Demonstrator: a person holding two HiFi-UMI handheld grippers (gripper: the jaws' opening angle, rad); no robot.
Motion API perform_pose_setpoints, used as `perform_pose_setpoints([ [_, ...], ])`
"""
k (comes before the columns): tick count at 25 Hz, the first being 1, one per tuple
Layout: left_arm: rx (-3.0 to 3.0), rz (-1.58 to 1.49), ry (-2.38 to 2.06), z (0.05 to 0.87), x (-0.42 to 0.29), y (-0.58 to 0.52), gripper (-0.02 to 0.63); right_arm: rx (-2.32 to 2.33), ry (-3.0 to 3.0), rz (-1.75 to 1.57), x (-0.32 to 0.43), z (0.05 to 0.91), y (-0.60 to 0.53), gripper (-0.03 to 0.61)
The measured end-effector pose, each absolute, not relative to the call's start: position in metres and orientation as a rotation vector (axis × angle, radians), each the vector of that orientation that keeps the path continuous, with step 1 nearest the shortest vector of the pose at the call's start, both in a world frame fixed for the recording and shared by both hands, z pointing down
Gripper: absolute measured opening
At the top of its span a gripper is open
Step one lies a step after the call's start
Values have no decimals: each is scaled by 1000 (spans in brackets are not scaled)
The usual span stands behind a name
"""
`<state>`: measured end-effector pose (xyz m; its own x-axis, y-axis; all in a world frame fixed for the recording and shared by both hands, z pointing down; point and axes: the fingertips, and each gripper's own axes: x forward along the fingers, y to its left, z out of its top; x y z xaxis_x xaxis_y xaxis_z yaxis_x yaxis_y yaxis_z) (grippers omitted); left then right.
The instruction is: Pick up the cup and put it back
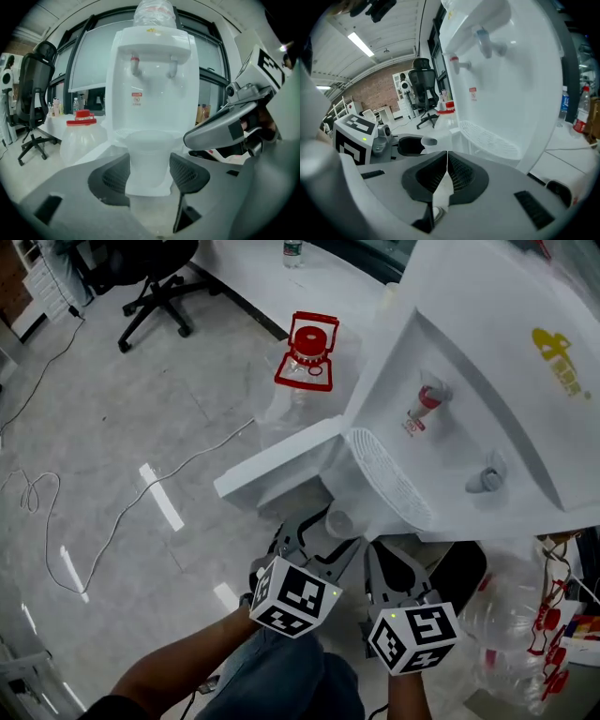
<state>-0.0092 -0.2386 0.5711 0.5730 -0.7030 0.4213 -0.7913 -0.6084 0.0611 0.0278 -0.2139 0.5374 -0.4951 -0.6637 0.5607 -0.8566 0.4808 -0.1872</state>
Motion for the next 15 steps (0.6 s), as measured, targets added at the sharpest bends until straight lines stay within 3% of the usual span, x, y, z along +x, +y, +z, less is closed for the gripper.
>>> perform_pose_setpoints([
  [15,2677,476,-1246,739,36,-272,264,1337,-2378,499,64,702,-245,21],
])
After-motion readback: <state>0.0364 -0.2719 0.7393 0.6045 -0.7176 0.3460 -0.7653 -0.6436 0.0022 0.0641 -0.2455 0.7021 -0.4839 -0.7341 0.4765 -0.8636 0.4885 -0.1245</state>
